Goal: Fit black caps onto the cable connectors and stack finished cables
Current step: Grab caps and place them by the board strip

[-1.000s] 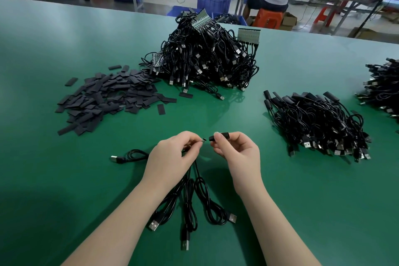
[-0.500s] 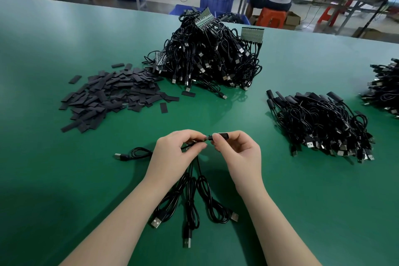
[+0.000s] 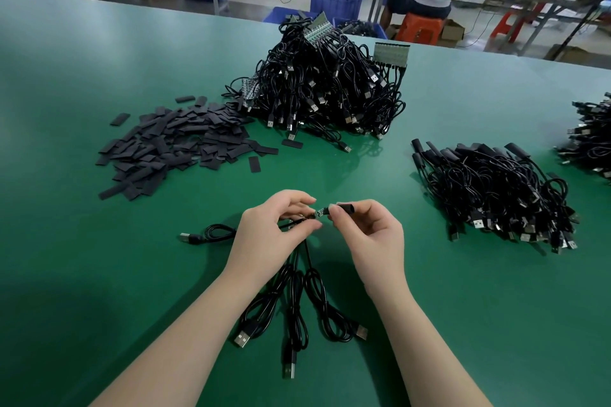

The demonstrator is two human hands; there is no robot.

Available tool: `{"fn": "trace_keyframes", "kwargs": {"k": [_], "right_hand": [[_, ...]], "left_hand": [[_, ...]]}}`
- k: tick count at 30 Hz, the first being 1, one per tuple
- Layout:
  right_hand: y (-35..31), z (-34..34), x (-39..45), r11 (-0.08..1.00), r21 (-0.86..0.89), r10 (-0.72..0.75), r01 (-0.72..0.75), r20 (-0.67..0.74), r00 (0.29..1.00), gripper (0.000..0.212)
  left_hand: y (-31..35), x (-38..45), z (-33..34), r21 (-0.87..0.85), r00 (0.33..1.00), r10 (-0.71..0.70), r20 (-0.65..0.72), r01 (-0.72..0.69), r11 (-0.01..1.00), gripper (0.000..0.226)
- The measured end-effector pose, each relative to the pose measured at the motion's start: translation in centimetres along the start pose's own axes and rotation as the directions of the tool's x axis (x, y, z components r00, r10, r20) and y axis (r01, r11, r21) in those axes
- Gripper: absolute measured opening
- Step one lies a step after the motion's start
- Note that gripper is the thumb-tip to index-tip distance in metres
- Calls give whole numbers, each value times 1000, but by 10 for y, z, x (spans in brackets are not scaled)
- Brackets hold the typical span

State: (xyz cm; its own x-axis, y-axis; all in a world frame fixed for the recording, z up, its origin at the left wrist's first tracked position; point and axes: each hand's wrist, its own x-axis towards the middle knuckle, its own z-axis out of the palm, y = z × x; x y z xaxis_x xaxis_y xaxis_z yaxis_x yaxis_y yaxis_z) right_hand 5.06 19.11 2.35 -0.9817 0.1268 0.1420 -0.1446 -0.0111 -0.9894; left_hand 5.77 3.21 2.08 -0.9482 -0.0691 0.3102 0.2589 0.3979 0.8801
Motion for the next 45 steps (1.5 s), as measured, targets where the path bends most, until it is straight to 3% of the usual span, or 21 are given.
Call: {"fn": "trace_keyframes", "kwargs": {"k": [7, 15, 24, 33, 45], "right_hand": [[-1, -4, 3, 999, 5, 38, -39, 35, 999, 6], [-6, -5, 3, 999, -31, -39, 41, 60, 997, 14], [-5, -6, 4, 994, 78, 61, -70, 110, 992, 20], [-6, -8, 5, 972, 163, 134, -167, 195, 972, 9], [-7, -15, 8, 995, 53, 71, -88, 263, 962, 15]], "left_hand": [[0, 1, 0, -23, 1000, 4, -11, -4, 1000, 33], [2, 1, 1, -45, 1000, 1, -1, -1, 999, 31], [4, 1, -1, -29, 999, 40, -5, -40, 999, 31], [3, 1, 0, -75, 1000, 25, -6, -26, 997, 30], [2, 1, -1, -120, 1000, 16, 11, -14, 993, 29]]}}
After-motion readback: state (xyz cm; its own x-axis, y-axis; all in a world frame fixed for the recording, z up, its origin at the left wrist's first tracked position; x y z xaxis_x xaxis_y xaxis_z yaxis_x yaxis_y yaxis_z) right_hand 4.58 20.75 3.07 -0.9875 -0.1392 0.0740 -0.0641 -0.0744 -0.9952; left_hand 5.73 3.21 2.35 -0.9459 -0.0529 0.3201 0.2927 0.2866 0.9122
